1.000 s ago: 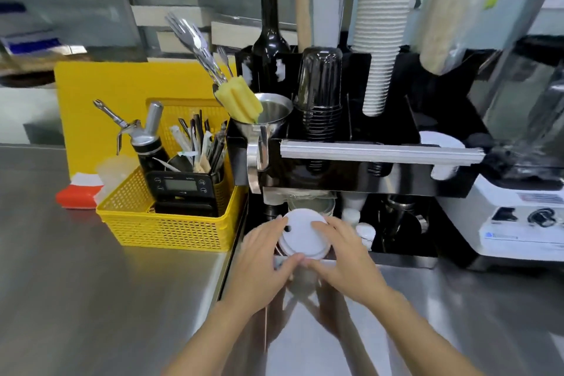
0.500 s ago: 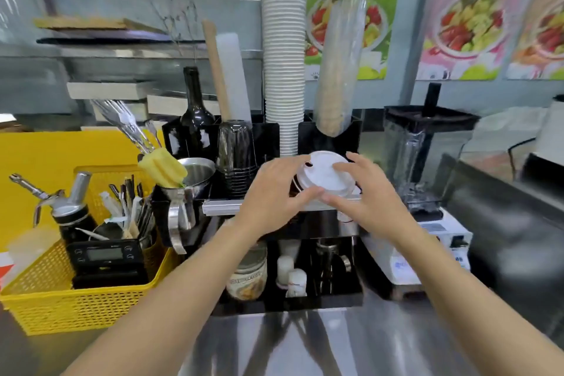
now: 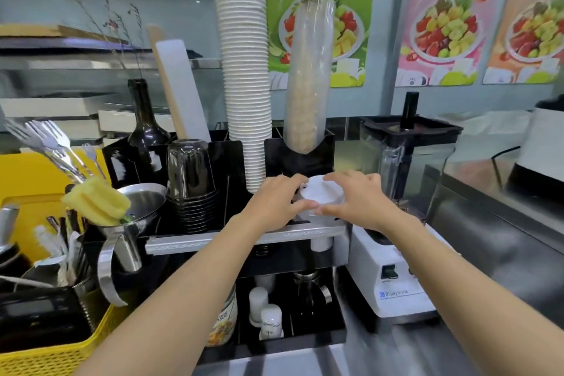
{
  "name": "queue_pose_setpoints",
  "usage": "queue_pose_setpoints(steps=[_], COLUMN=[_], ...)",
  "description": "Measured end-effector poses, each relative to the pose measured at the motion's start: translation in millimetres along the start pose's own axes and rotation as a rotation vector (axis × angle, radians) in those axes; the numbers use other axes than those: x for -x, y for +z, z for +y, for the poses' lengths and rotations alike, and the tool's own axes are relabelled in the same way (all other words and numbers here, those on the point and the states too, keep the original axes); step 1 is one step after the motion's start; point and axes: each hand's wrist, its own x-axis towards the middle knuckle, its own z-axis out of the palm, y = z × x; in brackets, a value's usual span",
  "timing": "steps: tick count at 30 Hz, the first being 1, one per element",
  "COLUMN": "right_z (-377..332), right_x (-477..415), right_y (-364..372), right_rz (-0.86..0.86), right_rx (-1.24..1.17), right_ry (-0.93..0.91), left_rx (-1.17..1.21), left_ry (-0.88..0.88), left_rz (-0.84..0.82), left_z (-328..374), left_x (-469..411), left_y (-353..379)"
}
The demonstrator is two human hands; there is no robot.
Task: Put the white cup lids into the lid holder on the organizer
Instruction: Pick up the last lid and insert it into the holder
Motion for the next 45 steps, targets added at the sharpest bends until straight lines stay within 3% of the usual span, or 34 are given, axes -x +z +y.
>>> queue_pose_setpoints(steps=[13, 22, 28, 34, 45], right_z=[-8, -9, 0, 6, 7], right_x=[-19, -20, -24, -29, -29], right_y=[3, 6, 16, 17, 21], right_rz=[-0.158, -0.186, -0.315, -0.3, -0.215], right_rx=[0.403, 0.472, 0.369, 0.298, 0.182], right_ry=[-0.222, -0.254, -0.162, -0.143, -0.2], left_rx=[-0.099, -0.107, -0.228, -0.225, -0.358], left_ry=[0.07, 0.107, 0.128, 0.178, 0.196], left_rz=[-0.106, -0.132, -0.184, 0.043, 0.028], left_z=[-15, -17, -15, -20, -16], left_x=[-9, -12, -14, -7, -4], left_y=[7, 4, 8, 16, 14])
